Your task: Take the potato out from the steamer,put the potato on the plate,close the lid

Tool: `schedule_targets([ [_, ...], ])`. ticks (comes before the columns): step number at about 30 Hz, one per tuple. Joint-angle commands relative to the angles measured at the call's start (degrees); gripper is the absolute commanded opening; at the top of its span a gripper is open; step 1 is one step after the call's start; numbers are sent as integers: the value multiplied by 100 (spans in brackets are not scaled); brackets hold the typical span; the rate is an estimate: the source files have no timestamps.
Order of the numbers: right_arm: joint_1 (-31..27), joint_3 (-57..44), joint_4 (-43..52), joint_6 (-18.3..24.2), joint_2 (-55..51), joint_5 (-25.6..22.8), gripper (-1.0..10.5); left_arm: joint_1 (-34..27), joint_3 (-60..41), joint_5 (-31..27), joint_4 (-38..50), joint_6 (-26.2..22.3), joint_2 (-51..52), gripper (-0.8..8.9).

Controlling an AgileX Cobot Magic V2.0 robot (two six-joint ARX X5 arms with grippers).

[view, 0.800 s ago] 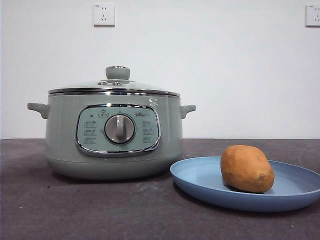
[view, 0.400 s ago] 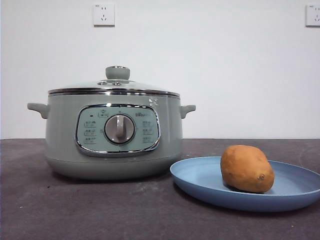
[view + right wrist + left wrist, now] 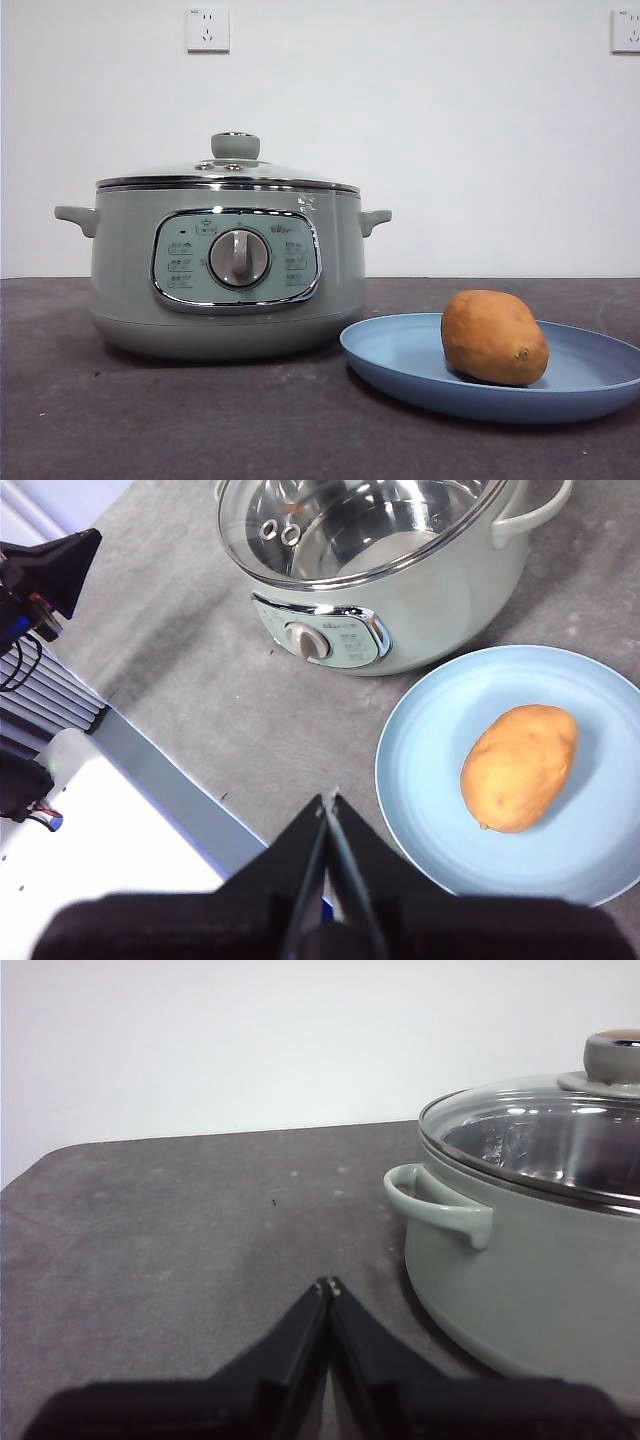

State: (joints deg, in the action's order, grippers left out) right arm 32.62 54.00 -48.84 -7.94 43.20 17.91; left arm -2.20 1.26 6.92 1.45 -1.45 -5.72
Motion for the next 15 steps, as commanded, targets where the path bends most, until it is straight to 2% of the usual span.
schedule_targets([
  [1, 7, 7, 28, -9, -11, -7, 1, -17, -90, -125, -151, 37, 107, -3],
  [4, 7, 7, 28, -9, -11, -7, 1, -15, -107, -269, -367, 37, 173, -3],
  [15, 7, 7, 31, -9, -13, -4, 1, -17, -107, -223, -1213, 37, 564, -3],
])
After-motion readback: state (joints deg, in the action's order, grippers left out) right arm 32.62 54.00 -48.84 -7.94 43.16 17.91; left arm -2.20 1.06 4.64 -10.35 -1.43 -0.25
